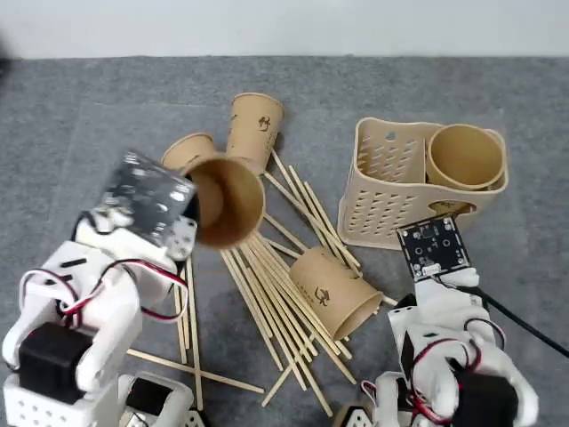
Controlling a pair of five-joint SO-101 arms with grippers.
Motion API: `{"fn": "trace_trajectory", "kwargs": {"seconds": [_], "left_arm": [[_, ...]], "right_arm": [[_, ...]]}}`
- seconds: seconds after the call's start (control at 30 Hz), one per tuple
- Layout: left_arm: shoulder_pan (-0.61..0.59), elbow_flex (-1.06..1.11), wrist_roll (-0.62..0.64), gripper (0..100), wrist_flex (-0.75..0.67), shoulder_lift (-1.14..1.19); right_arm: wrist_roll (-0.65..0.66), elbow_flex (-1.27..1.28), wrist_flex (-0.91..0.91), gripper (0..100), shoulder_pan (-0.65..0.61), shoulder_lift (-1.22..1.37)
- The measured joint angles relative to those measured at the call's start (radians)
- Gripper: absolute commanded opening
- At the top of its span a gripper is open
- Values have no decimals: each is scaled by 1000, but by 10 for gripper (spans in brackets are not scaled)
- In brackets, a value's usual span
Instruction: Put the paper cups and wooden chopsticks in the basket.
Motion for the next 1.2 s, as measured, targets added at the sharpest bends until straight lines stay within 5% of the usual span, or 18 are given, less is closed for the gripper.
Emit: {"fn": "trace_trajectory", "kwargs": {"seconds": [0.43,0.83,1.2], "left_arm": [[203,-149,282,12,-361,282],[425,-655,385,12,-381,802],[486,-1108,391,12,-370,1283]], "right_arm": [[0,3,0,240,-2,0],[9,3,0,240,-2,0],[63,3,0,240,-2,0]]}}
